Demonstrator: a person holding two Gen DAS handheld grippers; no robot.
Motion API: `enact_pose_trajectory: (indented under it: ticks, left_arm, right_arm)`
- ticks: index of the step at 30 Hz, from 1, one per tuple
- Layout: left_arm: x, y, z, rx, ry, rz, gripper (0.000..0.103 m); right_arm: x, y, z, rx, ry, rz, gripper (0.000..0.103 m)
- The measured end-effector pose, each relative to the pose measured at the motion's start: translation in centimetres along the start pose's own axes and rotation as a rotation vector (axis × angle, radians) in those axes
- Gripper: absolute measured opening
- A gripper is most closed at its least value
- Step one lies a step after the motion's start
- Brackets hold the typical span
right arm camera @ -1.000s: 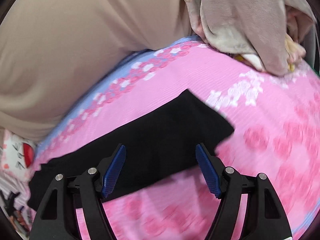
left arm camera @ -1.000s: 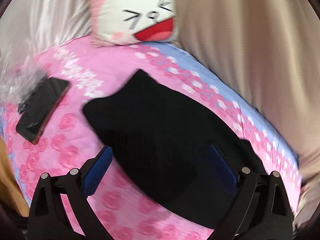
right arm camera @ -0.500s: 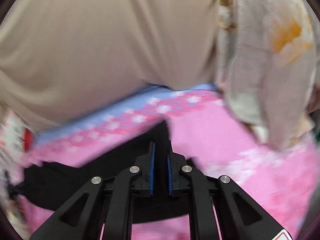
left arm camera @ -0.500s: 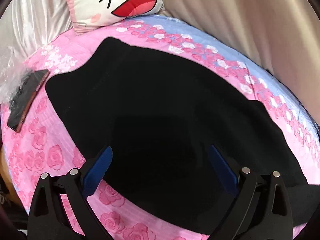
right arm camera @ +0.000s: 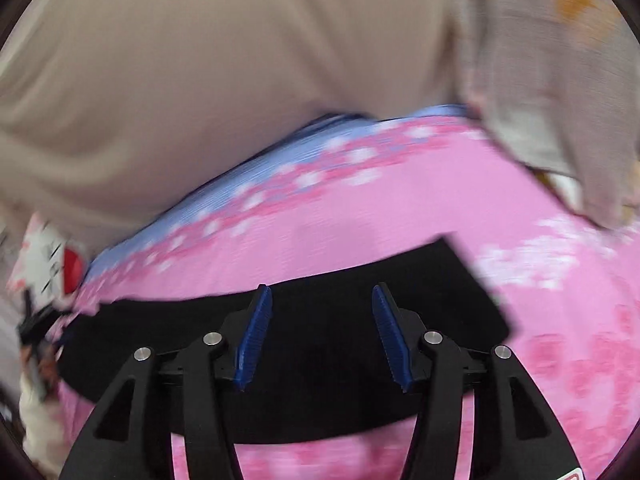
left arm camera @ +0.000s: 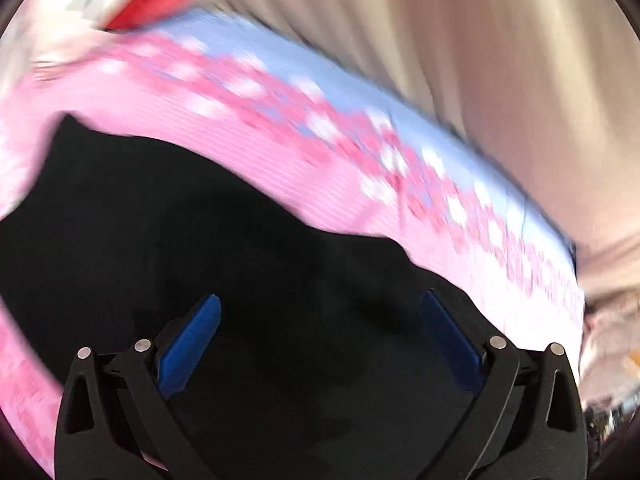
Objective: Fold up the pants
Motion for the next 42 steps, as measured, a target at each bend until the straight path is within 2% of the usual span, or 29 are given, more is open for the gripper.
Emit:
enact_pose_trajectory:
  ticks: [2, 3, 6, 8, 9, 10, 11, 12, 13, 14, 15, 16, 18, 20, 22, 26, 28, 29, 30, 33, 35, 36, 37, 39, 40, 42]
  left_arm:
    - [-0.1, 2.3, -1.9, -0.038, 0.01, 0.1, 0.098]
    - [-0.1, 3.1, -2.7, -0.027, 0.024, 0.117, 0.098]
    - [0.8, 4.5, -4.3, 0.098, 0.074, 0.079, 0.095]
    - [1.7, 5.0, -5.0, 0.202, 0.111, 0.034, 0.071]
    - [2.2, 4.9, -5.2, 0.219, 0.124, 0.007, 0.06]
    - [2.8, 4.8, -5.1, 0.206, 0.127, 0.007, 0.06]
    - [3.3, 4.2, -4.7, 0.151, 0.097, 0.005, 0.06]
    - [3.5, 3.5, -4.1, 0.102, 0.071, -0.001, 0.061]
    - [3.7, 2.1, -3.1, 0.01, 0.035, -0.018, 0.068]
    - [3.8, 1.2, -2.4, -0.044, 0.018, -0.033, 0.075]
    - [3.9, 0.2, -1.8, -0.082, -0.004, -0.06, 0.092]
    - [3.8, -1.0, -0.7, -0.097, -0.031, -0.1, 0.096]
    - [3.1, -3.8, 1.6, -0.063, -0.088, -0.216, 0.096]
    - [2.2, -5.8, 3.8, 0.03, -0.096, -0.302, 0.097]
    - [1.1, -6.8, 5.9, 0.119, -0.087, -0.349, 0.098]
    - [-0.9, -6.3, 10.5, 0.313, -0.09, -0.388, 0.098]
    - [-1.5, -5.4, 12.4, 0.38, -0.102, -0.398, 0.098]
    - [-1.8, -5.5, 13.4, 0.391, -0.111, -0.398, 0.098]
    - [-2.1, -5.1, 14.3, 0.393, -0.131, -0.4, 0.098]
    - [-2.3, -4.3, 17.7, 0.353, -0.21, -0.42, 0.098]
    - [-2.2, -3.5, 18.9, 0.32, -0.255, -0.426, 0.098]
    - [-2.2, -3.1, 19.2, 0.322, -0.261, -0.423, 0.098]
    - [-2.1, -2.8, 19.2, 0.352, -0.252, -0.423, 0.098]
    - [-1.9, -2.8, 18.4, 0.379, -0.219, -0.426, 0.098]
    - [-1.8, -2.7, 18.4, 0.389, -0.212, -0.424, 0.098]
    - [-1.9, -2.6, 18.5, 0.386, -0.213, -0.421, 0.098]
  right_arm:
    - [-1.0, 2.6, 4.2, 0.041, -0.073, 0.057, 0.059]
    - [-1.5, 3.5, 5.4, 0.056, -0.092, 0.075, 0.059]
    - [-2.9, 6.8, 8.9, 0.121, -0.124, 0.136, 0.059]
    - [-4.0, 8.9, 10.5, 0.153, -0.132, 0.183, 0.059]
    - [-4.2, 9.9, 11.2, 0.157, -0.139, 0.2, 0.059]
    - [-4.5, 10.3, 11.8, 0.167, -0.141, 0.214, 0.059]
    - [-4.5, 11.3, 12.8, 0.202, -0.143, 0.242, 0.059]
    - [-4.6, 11.6, 13.9, 0.239, -0.148, 0.261, 0.059]
    - [-4.1, 12.6, 15.8, 0.301, -0.163, 0.286, 0.059]
    - [-3.8, 13.5, 17.5, 0.361, -0.181, 0.31, 0.059]
    - [-3.5, 14.5, 19.3, 0.42, -0.196, 0.337, 0.059]
    - [-3.2, 15.4, 20.8, 0.469, -0.204, 0.362, 0.059]
    - [-2.3, 18.5, 24.6, 0.571, -0.216, 0.43, 0.059]
    - [-2.5, 22.3, 28.7, 0.626, -0.259, 0.518, 0.059]
    - [-3.1, 26.2, 32.2, 0.623, -0.307, 0.599, 0.059]
    - [-4.9, 31.5, 36.3, 0.596, -0.364, 0.688, 0.056]
    - [-6.1, 32.9, 37.7, 0.569, -0.422, 0.715, 0.032]
    - [-6.9, 33.4, 38.5, 0.545, -0.459, 0.725, 0.019]
    - [-7.2, 33.4, 39.1, 0.538, -0.481, 0.715, 0.013]
    - [-5.4, 30.9, 40.6, 0.559, -0.539, 0.62, 0.01]
    - [-2.9, 30.8, 40.5, 0.579, -0.498, 0.548, 0.009]
    - [-2.2, 31.6, 40.1, 0.541, -0.493, 0.516, 0.007]
    - [-2.0, 33.6, 39.4, 0.455, -0.504, 0.506, 0.011]
    - [-2.6, 36.5, 37.9, 0.409, -0.418, 0.61, 0.015]
    - [-2.5, 36.6, 37.4, 0.397, -0.383, 0.602, 0.015]
    - [-1.4, 33.2, 37.2, 0.447, -0.38, 0.468, 0.015]
Point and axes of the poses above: each gripper's, at about its wrist camera, not at the fingertips, and y roughly the way its jaws point, z to its left, x to its top, the point moved 2 cm from there along y, roughly the way its jaws point, and after that the axes turned 8 degrees about x, right-handed, at the moved point
